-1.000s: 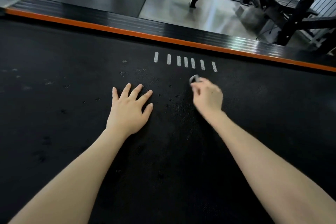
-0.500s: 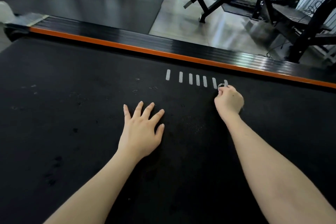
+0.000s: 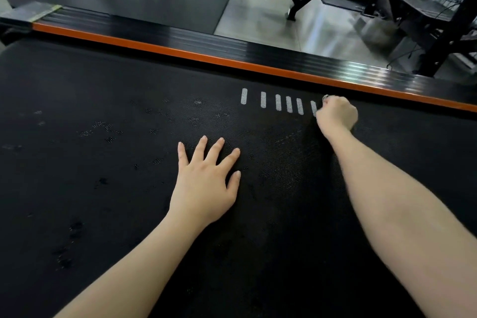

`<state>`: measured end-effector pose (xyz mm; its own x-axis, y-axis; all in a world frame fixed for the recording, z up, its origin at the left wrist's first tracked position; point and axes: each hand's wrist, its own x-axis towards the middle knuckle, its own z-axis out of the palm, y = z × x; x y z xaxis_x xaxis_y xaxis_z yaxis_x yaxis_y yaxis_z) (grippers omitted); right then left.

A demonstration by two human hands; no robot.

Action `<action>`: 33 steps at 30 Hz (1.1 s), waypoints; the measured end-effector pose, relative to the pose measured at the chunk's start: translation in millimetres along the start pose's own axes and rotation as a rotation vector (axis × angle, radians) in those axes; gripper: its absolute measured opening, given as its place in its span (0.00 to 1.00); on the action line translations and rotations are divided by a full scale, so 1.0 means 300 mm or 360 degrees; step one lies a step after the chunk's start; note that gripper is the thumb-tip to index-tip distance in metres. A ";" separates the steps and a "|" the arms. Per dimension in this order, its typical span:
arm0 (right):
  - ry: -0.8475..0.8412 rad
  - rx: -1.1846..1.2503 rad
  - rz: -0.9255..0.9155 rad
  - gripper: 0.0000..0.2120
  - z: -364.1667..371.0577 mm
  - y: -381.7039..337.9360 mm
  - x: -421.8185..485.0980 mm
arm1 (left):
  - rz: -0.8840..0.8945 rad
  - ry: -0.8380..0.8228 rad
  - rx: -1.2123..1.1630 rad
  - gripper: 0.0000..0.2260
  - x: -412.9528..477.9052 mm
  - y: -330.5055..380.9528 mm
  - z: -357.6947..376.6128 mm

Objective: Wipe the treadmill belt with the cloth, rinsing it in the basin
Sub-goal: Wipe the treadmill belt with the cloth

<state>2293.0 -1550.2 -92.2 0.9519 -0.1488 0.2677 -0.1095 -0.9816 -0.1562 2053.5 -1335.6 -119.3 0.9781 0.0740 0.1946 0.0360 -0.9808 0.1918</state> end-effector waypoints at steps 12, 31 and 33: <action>-0.0053 0.0219 -0.0917 0.14 0.060 -0.254 0.006 | 0.0026 0.0052 -0.0052 0.24 -0.004 -0.021 0.007; -0.0129 0.0583 -0.1478 0.11 -0.063 -0.124 -0.419 | 0.0001 -0.0042 -0.0015 0.26 -0.002 -0.013 -0.002; -0.0194 0.0586 -0.1661 0.12 -0.101 -0.024 -0.487 | 0.0000 -0.0058 -0.0034 0.28 -0.005 -0.017 -0.008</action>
<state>2146.2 -1525.1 -101.4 0.5515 0.7617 0.3402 0.8334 -0.5201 -0.1869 2051.3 -1330.3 -118.2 0.9849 0.0668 0.1594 0.0319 -0.9766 0.2126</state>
